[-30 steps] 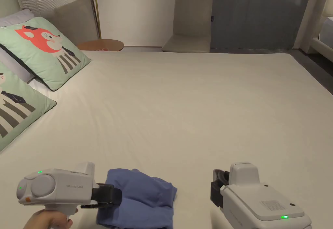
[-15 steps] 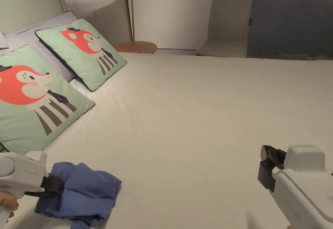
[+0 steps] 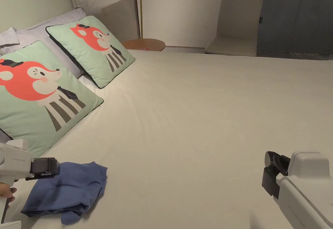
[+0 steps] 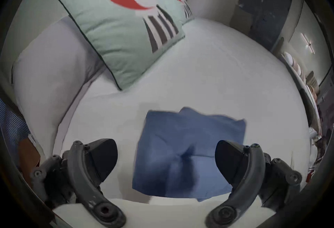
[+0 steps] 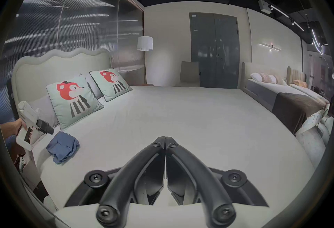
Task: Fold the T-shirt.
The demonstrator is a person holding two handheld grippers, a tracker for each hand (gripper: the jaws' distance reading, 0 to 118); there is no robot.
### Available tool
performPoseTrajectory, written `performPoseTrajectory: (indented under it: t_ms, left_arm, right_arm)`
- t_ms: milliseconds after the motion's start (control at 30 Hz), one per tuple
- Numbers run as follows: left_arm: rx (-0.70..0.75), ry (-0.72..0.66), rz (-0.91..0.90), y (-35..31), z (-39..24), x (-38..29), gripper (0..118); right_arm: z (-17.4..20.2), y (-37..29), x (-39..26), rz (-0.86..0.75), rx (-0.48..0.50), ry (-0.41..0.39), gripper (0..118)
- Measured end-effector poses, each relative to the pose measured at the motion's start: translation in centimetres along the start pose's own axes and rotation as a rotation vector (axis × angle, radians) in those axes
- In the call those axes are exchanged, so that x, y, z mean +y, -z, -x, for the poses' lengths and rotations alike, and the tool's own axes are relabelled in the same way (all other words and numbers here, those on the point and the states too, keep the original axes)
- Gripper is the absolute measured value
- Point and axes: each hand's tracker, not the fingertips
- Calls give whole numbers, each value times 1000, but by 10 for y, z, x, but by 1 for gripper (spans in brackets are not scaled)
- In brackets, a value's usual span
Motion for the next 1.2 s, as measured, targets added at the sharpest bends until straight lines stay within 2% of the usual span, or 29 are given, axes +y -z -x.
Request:
performPoseTrajectory:
  t_ms: [167, 333, 533, 667, 900, 967, 1067, 1100, 1200]
  left_arm:
    - [16, 70, -259, -75, -51, 1, 102]
    - [43, 152, -527, -149, -115, -12, 102]
    - [-45, 212, -820, -224, -193, -41, 102]
    - [-128, 229, -972, -249, -246, -67, 102]
    - [-232, 251, -1081, -249, -320, -111, 100]
    - [-242, 255, -1109, -242, -335, -123, 88]
    - [-286, 253, -1107, -233, -350, -135, 36]
    - [-293, 248, -1096, -230, -354, -137, 3]
    - [-327, 266, -1031, -222, -360, -135, 0]
  right_arm:
    - [-11, -19, 13, -61, -14, -16, 0]
    - [-18, -48, 33, -143, -30, -39, 0]
    - [-36, -79, 51, -239, -70, -71, 0]
    - [-48, -98, 58, -300, -125, -90, 0]
    - [-70, -123, 60, -358, -197, -107, 0]
    - [-76, -129, 59, -365, -211, -111, 0]
    - [-80, -139, 60, -372, -244, -122, 0]
    - [-81, -140, 60, -374, -252, -125, 0]
    - [-81, -147, 59, -381, -263, -121, 0]
